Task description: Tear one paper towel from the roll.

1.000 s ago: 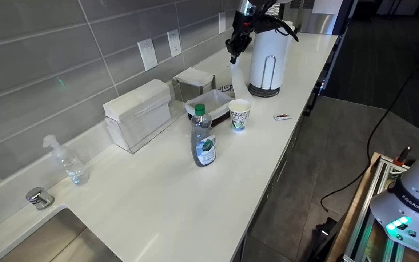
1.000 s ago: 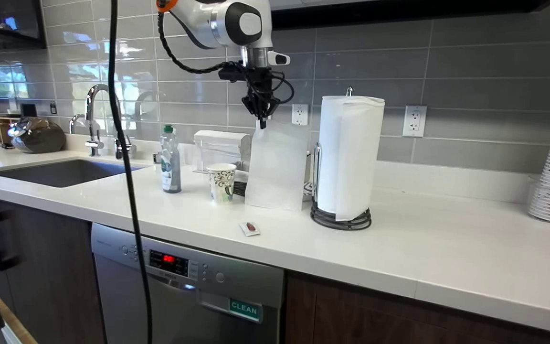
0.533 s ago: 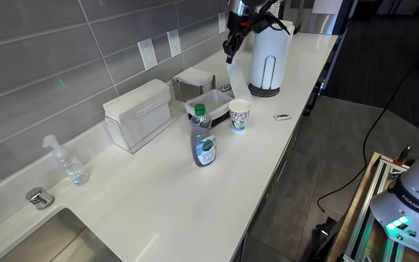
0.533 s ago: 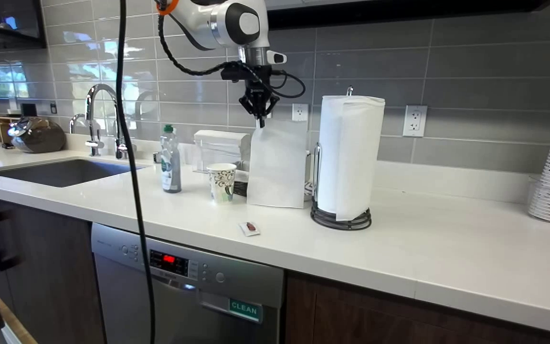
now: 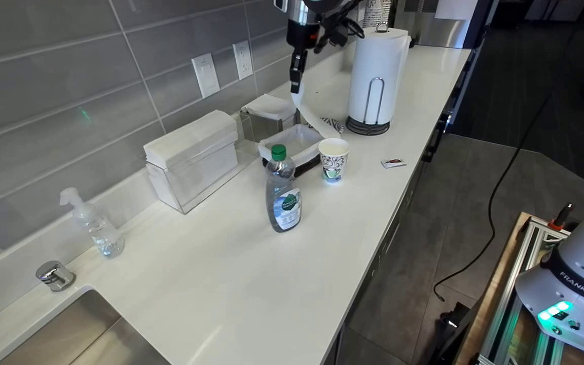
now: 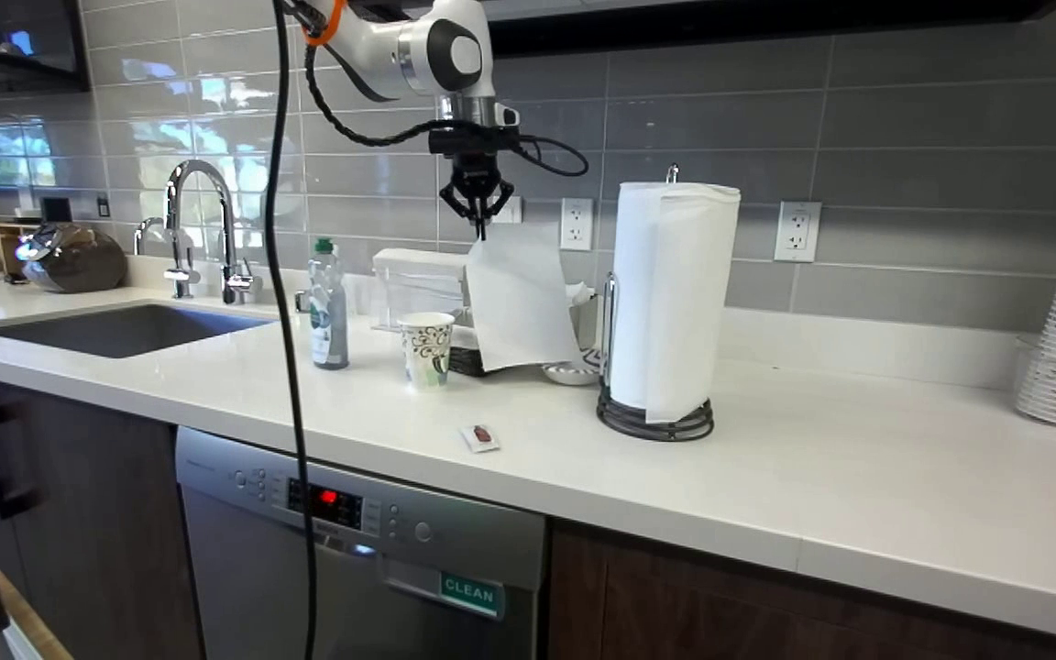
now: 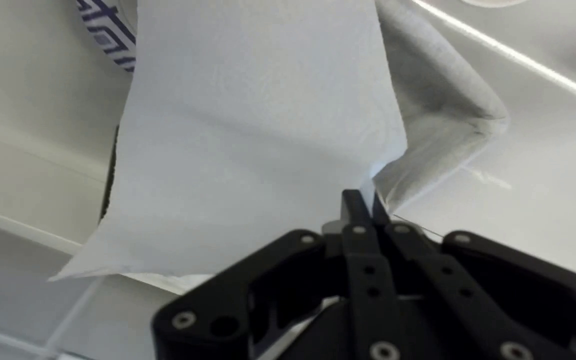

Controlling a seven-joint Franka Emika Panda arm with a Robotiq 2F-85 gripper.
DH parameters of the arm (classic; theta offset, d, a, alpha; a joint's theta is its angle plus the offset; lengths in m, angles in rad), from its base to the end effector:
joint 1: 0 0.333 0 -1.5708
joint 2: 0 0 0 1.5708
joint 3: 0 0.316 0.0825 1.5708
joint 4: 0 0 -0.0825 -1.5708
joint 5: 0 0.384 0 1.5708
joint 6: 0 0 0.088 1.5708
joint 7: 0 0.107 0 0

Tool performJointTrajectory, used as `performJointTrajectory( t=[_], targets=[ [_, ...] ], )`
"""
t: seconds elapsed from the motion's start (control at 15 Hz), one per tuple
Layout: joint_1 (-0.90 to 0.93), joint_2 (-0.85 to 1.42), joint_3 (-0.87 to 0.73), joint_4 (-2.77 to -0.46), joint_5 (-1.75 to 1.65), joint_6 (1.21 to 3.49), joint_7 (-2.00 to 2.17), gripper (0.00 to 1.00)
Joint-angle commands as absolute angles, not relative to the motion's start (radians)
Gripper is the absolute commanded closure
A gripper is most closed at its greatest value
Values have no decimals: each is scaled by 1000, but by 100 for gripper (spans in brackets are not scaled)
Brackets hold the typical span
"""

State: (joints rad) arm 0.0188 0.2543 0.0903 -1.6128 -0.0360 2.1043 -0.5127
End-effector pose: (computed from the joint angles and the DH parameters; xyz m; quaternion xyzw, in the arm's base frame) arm 0.6581 0.0646 0.5021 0.9439 0.3080 0.1154 0.0291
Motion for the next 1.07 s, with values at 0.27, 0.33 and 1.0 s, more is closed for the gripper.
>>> performJointTrajectory(
  t=[0.27, 0.33, 1.0],
  targets=[
    [57, 412, 189, -1419, -5, 1917, -782, 100],
    [62, 427, 196, -1403, -7, 1894, -808, 100],
    [89, 520, 204, -1266, -6, 1668, -900, 68]
  ],
)
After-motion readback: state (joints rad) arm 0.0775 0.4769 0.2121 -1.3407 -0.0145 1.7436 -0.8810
